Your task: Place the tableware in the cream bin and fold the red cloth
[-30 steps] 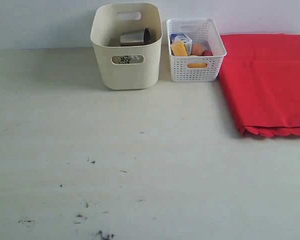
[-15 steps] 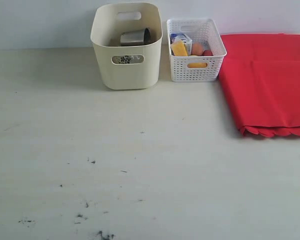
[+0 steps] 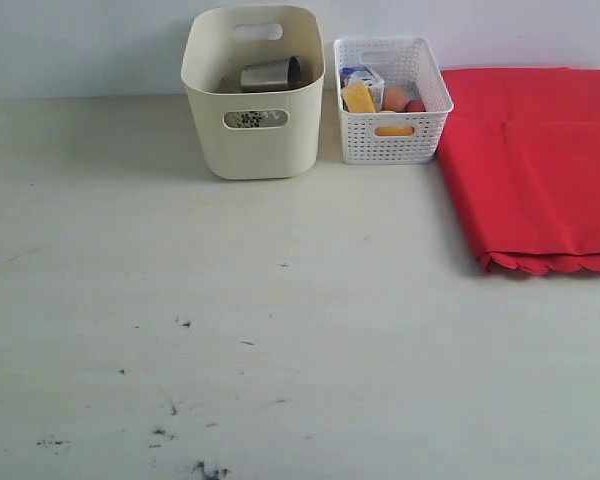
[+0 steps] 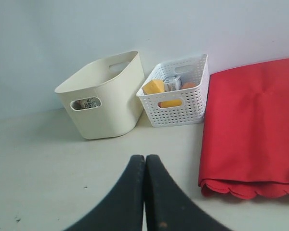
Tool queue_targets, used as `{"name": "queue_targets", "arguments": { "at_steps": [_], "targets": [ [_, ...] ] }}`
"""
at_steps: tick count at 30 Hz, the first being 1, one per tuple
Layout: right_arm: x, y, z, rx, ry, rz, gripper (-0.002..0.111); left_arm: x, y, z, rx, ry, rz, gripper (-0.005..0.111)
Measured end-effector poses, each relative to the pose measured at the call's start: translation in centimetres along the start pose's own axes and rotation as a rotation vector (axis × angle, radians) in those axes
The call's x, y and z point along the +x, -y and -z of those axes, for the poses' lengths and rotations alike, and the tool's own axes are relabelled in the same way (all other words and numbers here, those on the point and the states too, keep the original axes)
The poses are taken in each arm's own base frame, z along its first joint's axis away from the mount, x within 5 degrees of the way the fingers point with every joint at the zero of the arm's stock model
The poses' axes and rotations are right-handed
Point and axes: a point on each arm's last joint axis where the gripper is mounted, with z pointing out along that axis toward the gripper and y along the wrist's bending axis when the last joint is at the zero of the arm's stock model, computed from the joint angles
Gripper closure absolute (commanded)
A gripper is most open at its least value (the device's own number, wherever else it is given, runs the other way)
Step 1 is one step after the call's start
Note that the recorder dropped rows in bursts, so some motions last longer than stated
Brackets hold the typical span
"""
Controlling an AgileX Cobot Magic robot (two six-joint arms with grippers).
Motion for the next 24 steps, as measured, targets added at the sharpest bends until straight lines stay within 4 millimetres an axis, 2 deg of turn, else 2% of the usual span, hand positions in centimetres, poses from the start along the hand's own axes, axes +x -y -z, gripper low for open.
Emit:
{"name": "queue_targets", "arguments": {
  "at_steps": [2, 6, 8, 15, 24],
  "targets": [
    [-0.1, 0.2, 0.0, 0.030, 0.010, -0.004, 0.108, 0.0, 0.0, 0.0, 0.000, 0.000, 0.000, 0.107],
    [-0.4, 1.4, 0.2, 0.240, 0.077, -0.021, 0.108, 0.0, 0.0, 0.0, 0.000, 0.000, 0.000, 0.107],
    [-0.5, 1.6, 0.2, 0.284, 0.086, 0.004, 0.108, 0.0, 0.0, 0.0, 0.000, 0.000, 0.000, 0.107],
    [-0.4, 1.8, 0.3, 0.304, 0.065, 0.081, 0.108, 0.0, 0.0, 0.0, 0.000, 0.000, 0.000, 0.107],
    [-0.2, 1.5, 0.2, 0.243, 0.035, 0.118, 0.108, 0.0, 0.0, 0.0, 0.000, 0.000, 0.000, 0.107]
  ]
}}
